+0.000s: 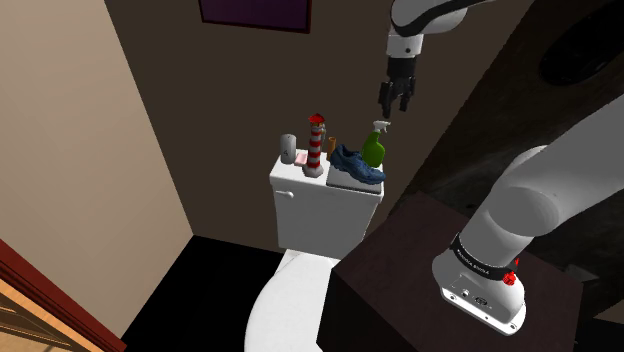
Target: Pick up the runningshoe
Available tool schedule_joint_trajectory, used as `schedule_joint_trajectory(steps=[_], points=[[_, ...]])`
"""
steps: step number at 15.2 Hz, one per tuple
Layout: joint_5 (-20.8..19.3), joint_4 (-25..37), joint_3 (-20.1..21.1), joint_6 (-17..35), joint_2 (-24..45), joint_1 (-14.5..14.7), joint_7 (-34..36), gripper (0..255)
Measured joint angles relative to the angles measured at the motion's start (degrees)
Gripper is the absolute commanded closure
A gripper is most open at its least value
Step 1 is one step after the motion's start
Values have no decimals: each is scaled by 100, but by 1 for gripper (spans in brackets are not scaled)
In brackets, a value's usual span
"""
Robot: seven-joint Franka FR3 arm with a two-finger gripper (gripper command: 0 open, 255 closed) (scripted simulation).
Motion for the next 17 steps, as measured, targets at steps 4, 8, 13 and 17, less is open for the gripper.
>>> schedule_joint_trajectory(steps=[4,8,13,17], points=[[126,259,-223,496,866,26,-468,0],[350,605,-394,944,1794,8,-995,0],[718,1173,-462,1373,2981,-116,-1660,0],[1023,1789,-386,1567,3949,-280,-2119,0]])
